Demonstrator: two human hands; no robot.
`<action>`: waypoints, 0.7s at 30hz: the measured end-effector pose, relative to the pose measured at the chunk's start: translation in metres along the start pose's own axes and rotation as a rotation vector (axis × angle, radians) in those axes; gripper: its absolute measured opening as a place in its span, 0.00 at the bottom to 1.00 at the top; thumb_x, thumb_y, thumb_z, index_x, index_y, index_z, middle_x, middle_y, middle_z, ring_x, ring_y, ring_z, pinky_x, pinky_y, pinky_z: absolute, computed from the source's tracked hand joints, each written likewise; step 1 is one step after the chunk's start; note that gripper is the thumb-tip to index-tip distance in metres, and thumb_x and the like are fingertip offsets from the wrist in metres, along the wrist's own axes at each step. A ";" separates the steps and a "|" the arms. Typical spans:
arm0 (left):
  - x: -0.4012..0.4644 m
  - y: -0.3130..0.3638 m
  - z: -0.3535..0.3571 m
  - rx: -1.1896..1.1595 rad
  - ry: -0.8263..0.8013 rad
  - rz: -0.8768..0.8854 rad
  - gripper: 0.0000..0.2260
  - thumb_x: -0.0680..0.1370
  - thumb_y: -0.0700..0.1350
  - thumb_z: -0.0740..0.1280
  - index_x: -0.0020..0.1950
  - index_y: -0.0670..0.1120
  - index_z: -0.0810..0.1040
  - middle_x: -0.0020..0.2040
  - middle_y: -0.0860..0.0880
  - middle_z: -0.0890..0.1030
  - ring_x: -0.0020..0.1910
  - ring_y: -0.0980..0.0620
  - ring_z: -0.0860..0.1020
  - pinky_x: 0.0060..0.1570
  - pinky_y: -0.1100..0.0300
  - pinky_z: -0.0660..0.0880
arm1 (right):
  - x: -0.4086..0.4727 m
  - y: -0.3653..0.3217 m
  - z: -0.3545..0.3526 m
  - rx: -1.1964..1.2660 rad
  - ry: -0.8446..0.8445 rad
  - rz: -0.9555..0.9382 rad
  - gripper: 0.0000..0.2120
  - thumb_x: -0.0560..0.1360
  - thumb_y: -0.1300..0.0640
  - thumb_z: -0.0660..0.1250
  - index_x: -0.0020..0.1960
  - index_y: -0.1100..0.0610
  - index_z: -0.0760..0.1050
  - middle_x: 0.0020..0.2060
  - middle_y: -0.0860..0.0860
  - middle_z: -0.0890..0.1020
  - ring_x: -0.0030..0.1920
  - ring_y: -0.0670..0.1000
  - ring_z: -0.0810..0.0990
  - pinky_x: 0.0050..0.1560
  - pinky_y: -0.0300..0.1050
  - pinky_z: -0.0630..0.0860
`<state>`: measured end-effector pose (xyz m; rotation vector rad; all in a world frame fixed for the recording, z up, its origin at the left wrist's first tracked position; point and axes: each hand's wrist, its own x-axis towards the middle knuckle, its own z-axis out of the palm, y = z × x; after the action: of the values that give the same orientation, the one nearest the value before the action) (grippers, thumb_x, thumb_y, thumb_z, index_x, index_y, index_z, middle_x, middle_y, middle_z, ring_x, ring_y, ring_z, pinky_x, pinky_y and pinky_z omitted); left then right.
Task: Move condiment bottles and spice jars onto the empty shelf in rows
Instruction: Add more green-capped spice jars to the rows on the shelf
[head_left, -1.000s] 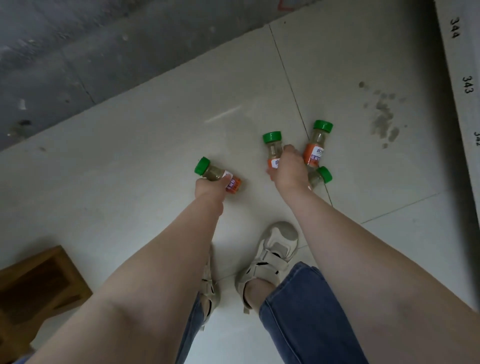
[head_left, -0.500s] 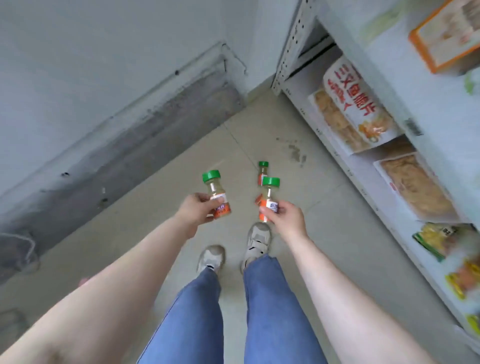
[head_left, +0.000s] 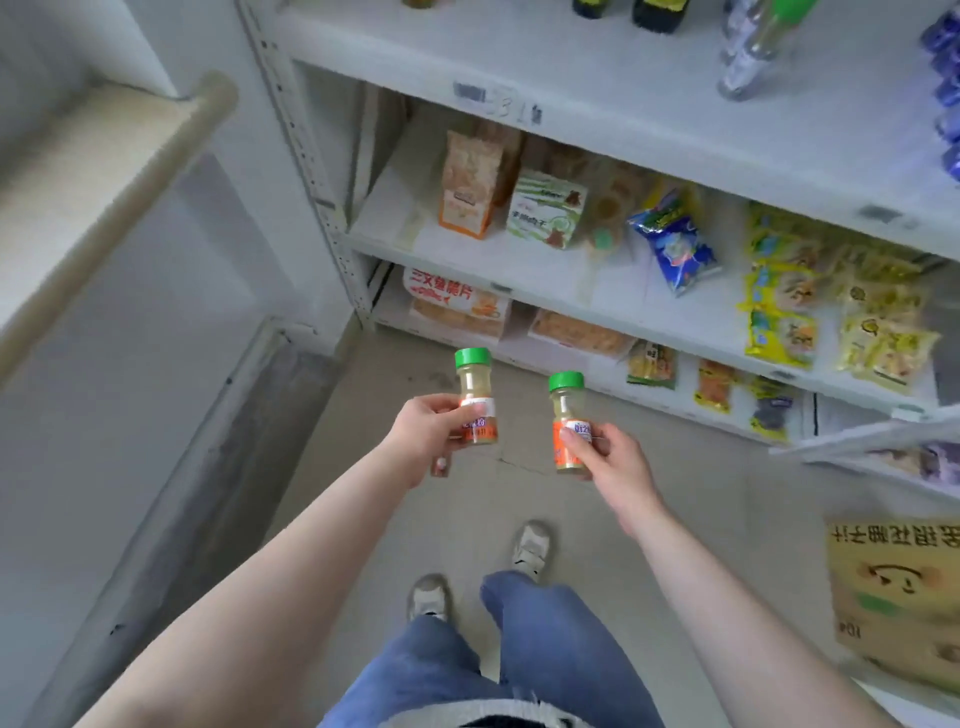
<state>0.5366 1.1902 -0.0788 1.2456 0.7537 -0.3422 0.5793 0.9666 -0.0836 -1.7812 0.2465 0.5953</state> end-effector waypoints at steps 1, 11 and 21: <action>-0.001 0.009 0.016 0.031 -0.023 0.022 0.16 0.72 0.42 0.74 0.56 0.37 0.80 0.47 0.40 0.83 0.36 0.50 0.83 0.36 0.63 0.78 | -0.006 -0.003 -0.012 0.025 0.046 -0.013 0.10 0.74 0.57 0.70 0.52 0.60 0.75 0.42 0.52 0.82 0.36 0.40 0.81 0.37 0.33 0.76; 0.007 0.064 0.169 0.197 -0.163 0.188 0.14 0.72 0.42 0.73 0.57 0.40 0.81 0.50 0.41 0.84 0.44 0.48 0.83 0.42 0.63 0.81 | -0.010 -0.024 -0.136 0.204 0.204 -0.074 0.10 0.73 0.63 0.70 0.53 0.62 0.74 0.43 0.54 0.82 0.36 0.41 0.81 0.34 0.30 0.75; 0.027 0.114 0.305 0.160 -0.155 0.297 0.13 0.73 0.42 0.72 0.56 0.41 0.80 0.48 0.43 0.84 0.45 0.46 0.84 0.48 0.58 0.80 | 0.029 -0.075 -0.269 0.187 0.162 -0.182 0.15 0.72 0.60 0.72 0.56 0.60 0.74 0.50 0.56 0.83 0.50 0.52 0.82 0.48 0.39 0.78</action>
<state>0.7257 0.9441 0.0231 1.4420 0.4069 -0.2544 0.7096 0.7387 0.0147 -1.6503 0.2398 0.2885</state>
